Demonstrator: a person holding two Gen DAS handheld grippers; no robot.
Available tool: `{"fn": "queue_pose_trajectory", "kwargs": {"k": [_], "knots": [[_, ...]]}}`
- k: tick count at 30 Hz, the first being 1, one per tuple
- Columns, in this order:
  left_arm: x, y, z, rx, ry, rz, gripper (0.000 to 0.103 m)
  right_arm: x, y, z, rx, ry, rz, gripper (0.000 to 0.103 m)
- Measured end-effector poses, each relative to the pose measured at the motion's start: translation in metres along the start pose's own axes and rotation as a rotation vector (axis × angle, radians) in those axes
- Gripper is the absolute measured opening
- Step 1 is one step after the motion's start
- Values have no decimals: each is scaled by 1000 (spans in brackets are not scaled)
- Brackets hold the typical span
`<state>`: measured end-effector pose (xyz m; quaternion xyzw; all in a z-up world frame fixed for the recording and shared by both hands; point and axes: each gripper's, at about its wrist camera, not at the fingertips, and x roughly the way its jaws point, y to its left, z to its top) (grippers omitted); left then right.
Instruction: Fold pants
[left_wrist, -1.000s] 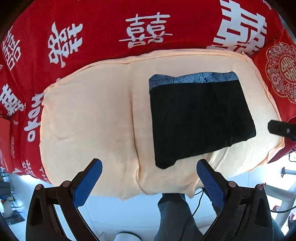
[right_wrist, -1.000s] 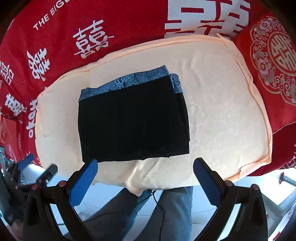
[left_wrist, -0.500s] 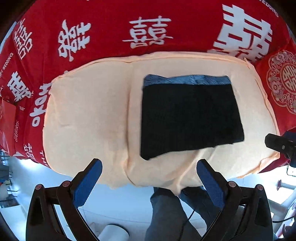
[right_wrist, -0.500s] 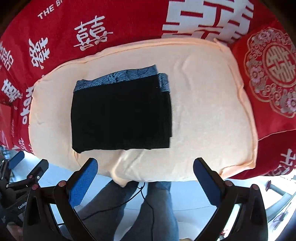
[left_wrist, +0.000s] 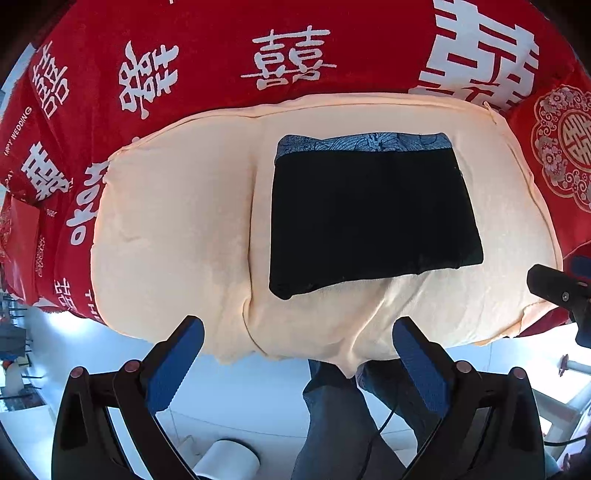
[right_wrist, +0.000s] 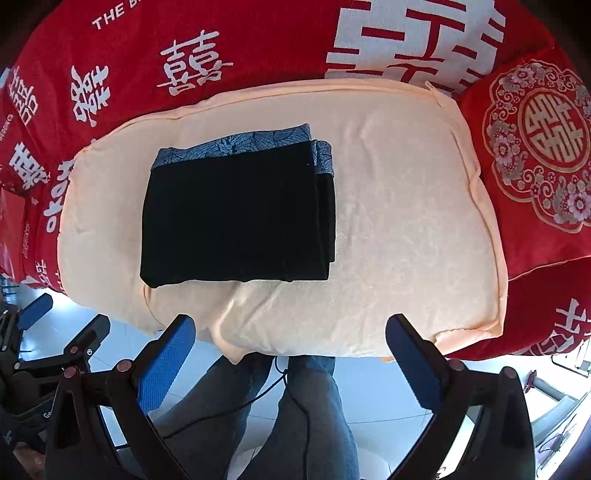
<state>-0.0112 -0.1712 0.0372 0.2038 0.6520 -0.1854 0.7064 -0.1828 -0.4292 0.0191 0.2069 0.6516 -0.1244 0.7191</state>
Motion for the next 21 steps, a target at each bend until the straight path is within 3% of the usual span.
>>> {"fn": "queue_pose_trajectory", "kwargs": {"k": [21], "knots": [[-13,10,-16,-9,-36,13,102,-7,18,-9,-47,-14,-40,103]]}}
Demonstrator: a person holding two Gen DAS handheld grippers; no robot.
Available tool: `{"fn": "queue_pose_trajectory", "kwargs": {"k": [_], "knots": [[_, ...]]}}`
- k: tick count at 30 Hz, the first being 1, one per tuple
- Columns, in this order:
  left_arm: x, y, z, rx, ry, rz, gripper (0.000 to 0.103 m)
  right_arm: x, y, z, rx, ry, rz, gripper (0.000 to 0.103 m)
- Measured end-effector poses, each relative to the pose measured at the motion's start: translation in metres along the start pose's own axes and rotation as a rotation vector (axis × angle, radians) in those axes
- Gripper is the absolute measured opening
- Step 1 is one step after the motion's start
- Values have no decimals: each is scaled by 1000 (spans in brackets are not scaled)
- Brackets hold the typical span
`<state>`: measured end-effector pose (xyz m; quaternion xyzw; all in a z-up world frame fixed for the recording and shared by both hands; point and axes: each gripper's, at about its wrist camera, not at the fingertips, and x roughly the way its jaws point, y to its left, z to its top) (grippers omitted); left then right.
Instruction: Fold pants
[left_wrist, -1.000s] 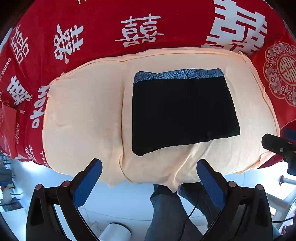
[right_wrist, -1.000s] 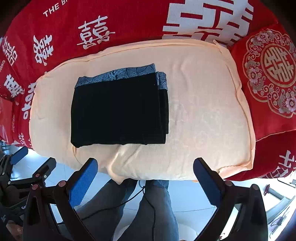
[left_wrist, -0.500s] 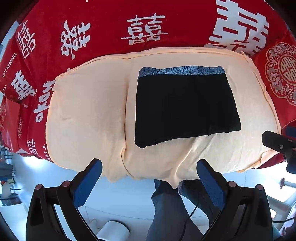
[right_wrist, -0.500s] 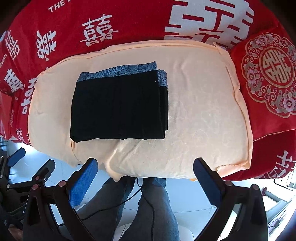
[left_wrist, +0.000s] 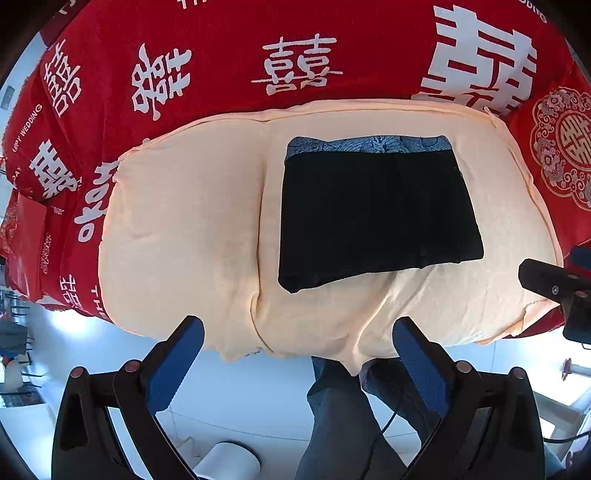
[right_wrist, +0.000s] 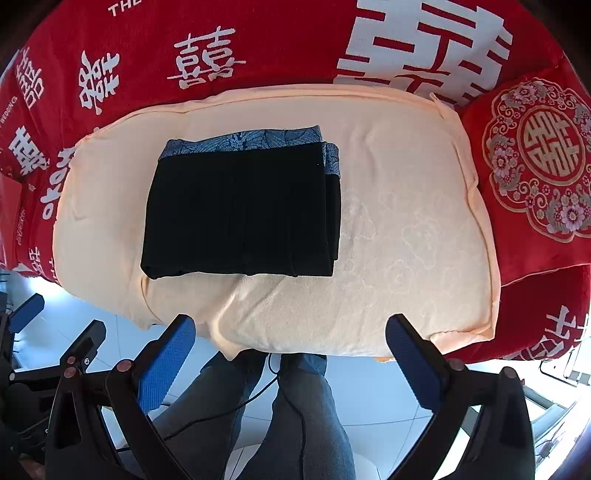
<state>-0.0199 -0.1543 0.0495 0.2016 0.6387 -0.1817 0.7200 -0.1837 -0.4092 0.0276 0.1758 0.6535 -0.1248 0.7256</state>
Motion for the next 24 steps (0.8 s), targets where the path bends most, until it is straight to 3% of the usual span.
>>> {"fn": "queue_pose_trajectory", "kwargs": {"k": [24], "knots": [[-5,2,0,-5,-7,-2,102,-1,8,0,-31,7,-17,103]]}}
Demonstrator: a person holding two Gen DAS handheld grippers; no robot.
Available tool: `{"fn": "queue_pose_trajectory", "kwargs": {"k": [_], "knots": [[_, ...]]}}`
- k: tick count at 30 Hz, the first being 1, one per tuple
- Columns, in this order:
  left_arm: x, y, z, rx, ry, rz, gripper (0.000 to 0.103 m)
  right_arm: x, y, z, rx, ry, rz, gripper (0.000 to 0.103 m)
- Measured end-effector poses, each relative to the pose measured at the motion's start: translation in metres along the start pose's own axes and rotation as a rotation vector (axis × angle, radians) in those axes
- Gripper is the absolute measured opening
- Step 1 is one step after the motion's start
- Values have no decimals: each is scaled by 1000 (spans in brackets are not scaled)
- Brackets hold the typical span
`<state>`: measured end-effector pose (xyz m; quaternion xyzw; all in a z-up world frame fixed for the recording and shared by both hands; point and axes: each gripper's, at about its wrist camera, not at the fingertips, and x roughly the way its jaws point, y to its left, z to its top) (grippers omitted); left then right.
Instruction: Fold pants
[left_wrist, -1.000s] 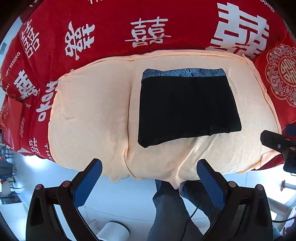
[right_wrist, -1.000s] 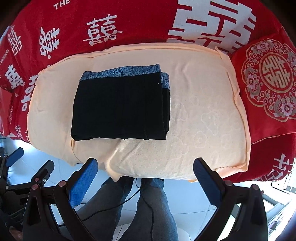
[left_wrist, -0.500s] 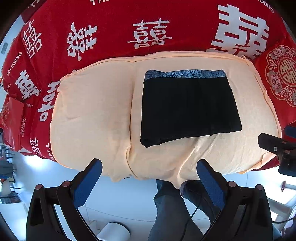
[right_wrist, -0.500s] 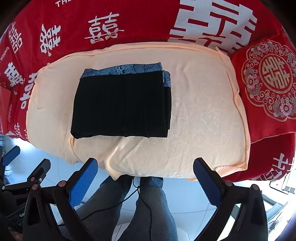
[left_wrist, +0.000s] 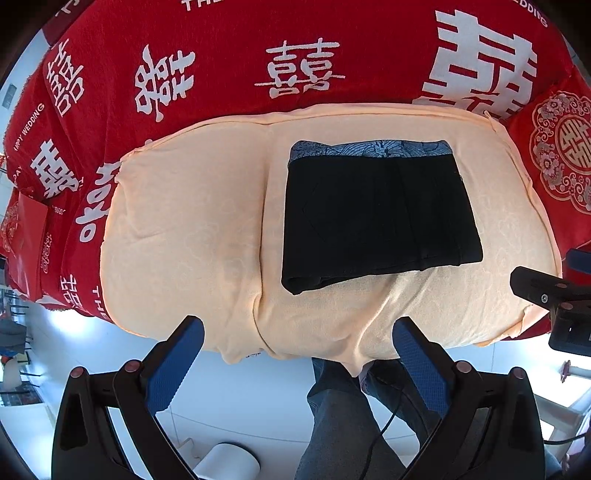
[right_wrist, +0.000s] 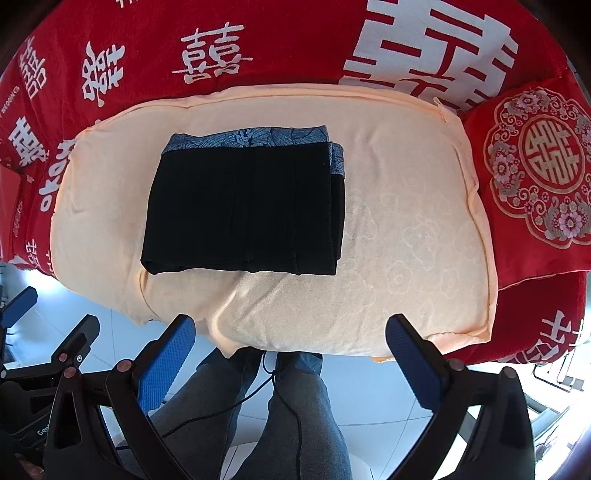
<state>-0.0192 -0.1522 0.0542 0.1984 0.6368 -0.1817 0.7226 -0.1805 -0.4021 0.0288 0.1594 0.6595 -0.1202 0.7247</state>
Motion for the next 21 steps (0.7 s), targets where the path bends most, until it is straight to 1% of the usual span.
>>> {"fn": "queue_pose_trajectory", "kwargs": {"k": [14,19,21], "knots": [[8,0,5,5,21,-16,102,4,6,3,-15,12,-22,103],[3,1,8,1,-18,-31,102,6,3,4,-7,17,-25,103],[3,-1,9,7,-14,-39,102,7,1,5,-3,20,-25,103]]}}
